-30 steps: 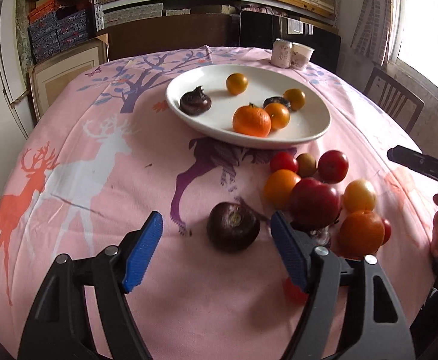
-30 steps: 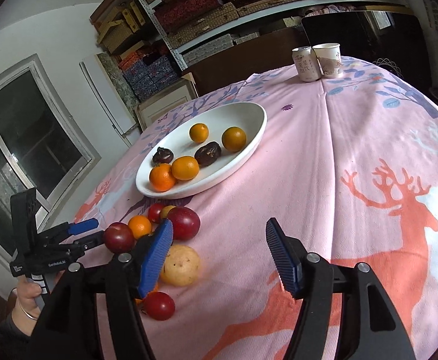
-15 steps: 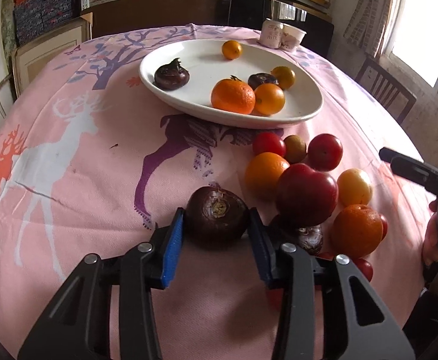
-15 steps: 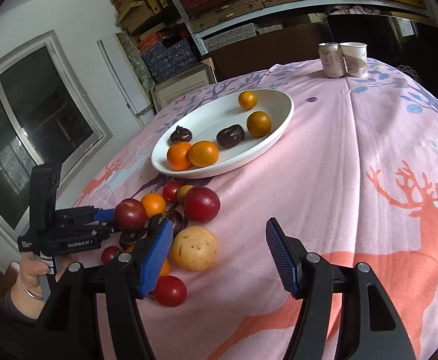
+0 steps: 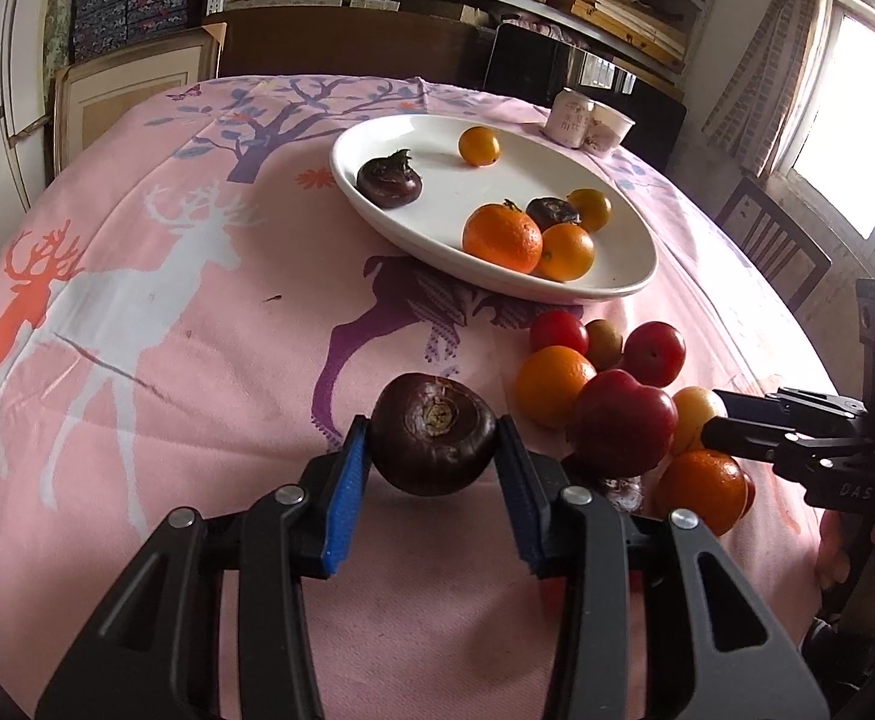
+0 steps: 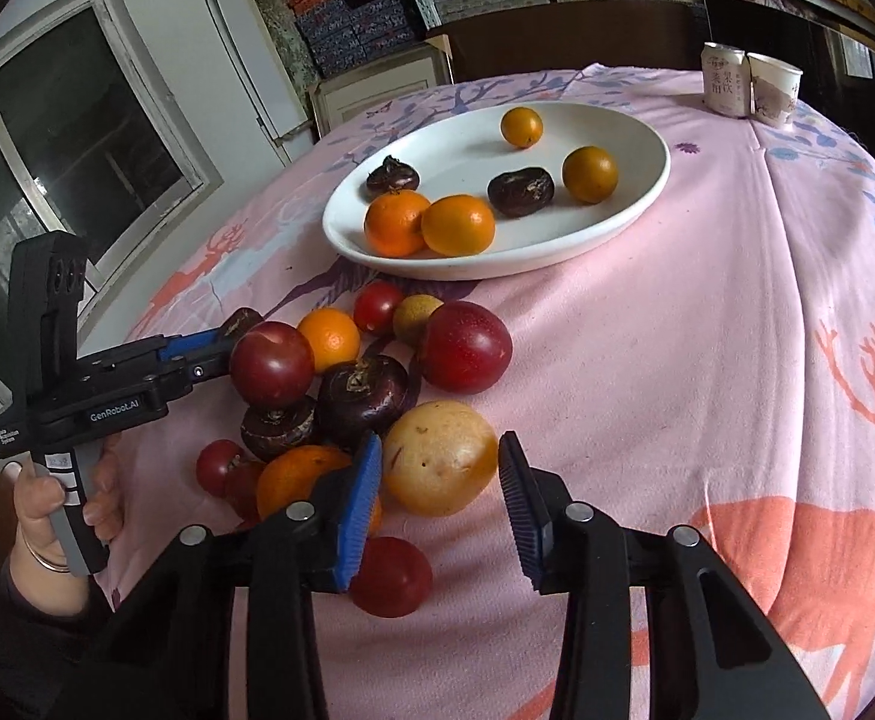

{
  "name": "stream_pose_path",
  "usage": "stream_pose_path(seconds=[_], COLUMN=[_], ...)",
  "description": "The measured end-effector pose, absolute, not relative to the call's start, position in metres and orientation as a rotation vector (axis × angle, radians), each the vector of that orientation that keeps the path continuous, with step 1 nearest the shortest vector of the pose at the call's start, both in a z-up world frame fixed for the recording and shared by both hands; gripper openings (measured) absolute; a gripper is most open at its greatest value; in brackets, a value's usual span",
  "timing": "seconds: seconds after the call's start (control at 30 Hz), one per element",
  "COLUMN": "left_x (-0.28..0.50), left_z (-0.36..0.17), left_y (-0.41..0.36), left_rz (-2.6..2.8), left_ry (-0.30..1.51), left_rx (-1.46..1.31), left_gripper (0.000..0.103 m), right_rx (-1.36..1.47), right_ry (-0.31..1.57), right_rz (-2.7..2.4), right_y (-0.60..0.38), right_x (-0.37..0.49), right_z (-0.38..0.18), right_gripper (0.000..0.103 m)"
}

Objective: Organize fruits
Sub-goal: 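Grasp a dark purple fruit with the left gripper while the right gripper grasps the pale yellow potato-like fruit, then lower both held fruits onto the white plate and open both grippers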

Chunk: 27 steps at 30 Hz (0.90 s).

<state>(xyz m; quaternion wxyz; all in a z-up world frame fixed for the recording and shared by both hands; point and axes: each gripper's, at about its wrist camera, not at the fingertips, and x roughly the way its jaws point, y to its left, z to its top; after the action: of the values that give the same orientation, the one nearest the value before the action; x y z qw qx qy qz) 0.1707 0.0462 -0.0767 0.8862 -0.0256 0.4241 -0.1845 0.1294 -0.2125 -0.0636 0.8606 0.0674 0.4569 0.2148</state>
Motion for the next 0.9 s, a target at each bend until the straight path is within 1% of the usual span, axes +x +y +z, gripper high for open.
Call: stream_pose_path(seconds=[0.07,0.1,0.13,0.2,0.3,0.5,0.67,0.8,0.9], left_x=[0.17,0.17,0.17,0.17,0.169,0.162,0.158,0.166,0.189], left_z=[-0.077,-0.077,-0.077,-0.077,-0.075,-0.07,-0.062,-0.051,-0.039], left_y=[0.047,0.046,0.046,0.047,0.048,0.051,0.055,0.055,0.046], left_rz=[-0.388,-0.391,-0.392,-0.392,-0.39,-0.397,-0.418,-0.415,-0.4], left_ry=[0.879,0.88,0.88,0.875,0.866,0.823,0.784,0.764,0.772], left_rx=[-0.055,-0.055,-0.056,-0.06,-0.064,-0.072,-0.092,-0.107,-0.104], left_gripper=[0.041,0.041,0.041,0.041,0.041,0.041,0.041,0.041,0.041], right_rx=[0.149,0.174,0.202,0.192,0.152,0.283,0.353,0.384,0.402], right_ry=[0.987,1.0,1.002,0.98,0.945,0.851,0.819,0.789,0.768], right_rz=[0.434,0.433,0.439,0.458,0.441,0.476,0.453,0.445,0.449], right_y=[-0.213,-0.215,-0.218,-0.214,-0.209,-0.233,-0.257,-0.268,-0.268], right_x=[0.134,0.138,0.139,0.137,0.13,0.12,0.119,0.129,0.151], right_z=[-0.067,-0.069,-0.071,-0.071,-0.068,-0.052,-0.042,-0.03,-0.017], right_gripper=[0.051,0.052,0.052,0.043,0.042,0.042,0.042,0.042,0.042])
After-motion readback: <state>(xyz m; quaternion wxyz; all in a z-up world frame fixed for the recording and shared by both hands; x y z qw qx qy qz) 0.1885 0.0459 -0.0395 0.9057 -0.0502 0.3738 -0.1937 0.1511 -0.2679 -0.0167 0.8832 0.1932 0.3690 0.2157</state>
